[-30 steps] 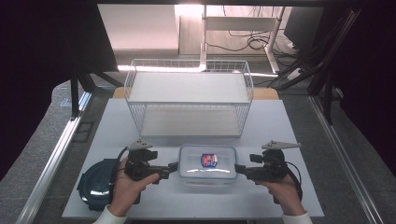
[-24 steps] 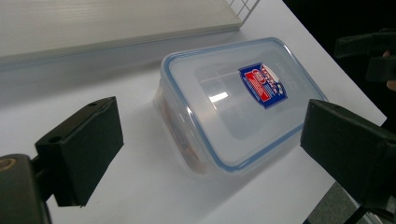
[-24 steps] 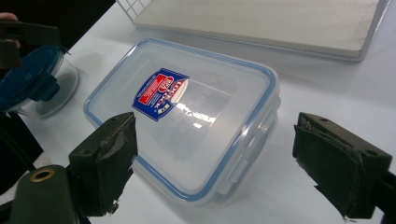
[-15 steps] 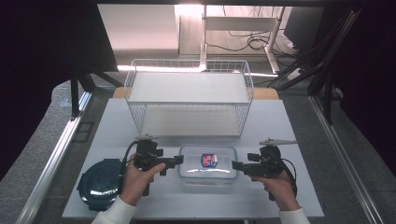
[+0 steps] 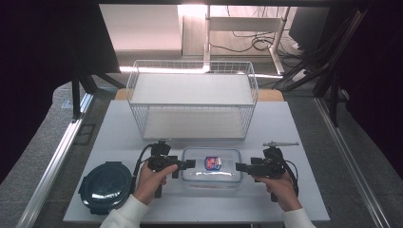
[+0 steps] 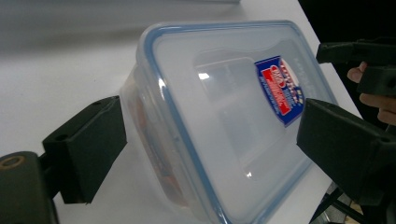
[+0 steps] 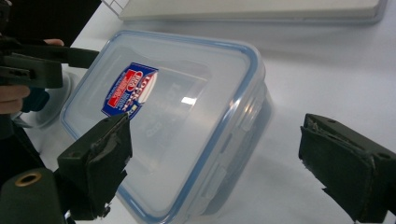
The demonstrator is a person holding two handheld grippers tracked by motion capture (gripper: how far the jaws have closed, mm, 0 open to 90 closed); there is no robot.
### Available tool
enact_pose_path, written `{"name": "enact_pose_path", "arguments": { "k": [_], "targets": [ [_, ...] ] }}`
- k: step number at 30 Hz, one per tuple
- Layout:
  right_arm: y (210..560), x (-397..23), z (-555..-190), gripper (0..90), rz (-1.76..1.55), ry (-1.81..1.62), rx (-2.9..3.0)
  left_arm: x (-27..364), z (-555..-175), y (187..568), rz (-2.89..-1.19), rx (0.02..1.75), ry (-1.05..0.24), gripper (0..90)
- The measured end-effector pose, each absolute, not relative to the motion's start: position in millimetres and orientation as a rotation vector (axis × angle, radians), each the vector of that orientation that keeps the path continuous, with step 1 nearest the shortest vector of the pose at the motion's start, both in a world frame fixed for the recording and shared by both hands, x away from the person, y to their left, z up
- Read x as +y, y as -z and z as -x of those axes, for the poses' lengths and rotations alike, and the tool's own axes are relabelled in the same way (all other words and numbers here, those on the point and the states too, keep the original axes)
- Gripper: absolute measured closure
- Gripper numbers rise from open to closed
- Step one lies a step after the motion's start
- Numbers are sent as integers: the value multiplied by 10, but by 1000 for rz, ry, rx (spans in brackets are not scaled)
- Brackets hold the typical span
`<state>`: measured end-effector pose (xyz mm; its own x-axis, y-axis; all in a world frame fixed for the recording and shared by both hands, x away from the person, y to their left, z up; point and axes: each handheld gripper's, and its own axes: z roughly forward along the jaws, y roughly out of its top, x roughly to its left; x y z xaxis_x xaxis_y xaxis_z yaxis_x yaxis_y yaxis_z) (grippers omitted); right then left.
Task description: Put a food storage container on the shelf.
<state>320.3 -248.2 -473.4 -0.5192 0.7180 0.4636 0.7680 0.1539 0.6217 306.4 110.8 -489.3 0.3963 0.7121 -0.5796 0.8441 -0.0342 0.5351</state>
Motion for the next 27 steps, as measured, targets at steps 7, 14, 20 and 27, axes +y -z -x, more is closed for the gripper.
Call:
{"name": "enact_pose_path", "arguments": {
  "k": [7, 14, 20, 27],
  "targets": [
    [4889, -2441, -3292, 79, 1488, 1296, -2213, 1041, -3132, 4991, -1783, 1369, 254, 85],
    [4980, -2346, -3344, 73, 1491, 1256, -2171, 1044, -3158, 5102, -1720, 1386, 376, 104],
    [5042, -2301, -3353, 73, 1484, 1223, -2144, 1046, -3154, 5149, -1733, 1385, 392, 135],
    [5077, -2306, -3360, 115, 1509, 1195, -2096, 1081, -3139, 5140, -1735, 1382, 399, 179]
  ]
}}
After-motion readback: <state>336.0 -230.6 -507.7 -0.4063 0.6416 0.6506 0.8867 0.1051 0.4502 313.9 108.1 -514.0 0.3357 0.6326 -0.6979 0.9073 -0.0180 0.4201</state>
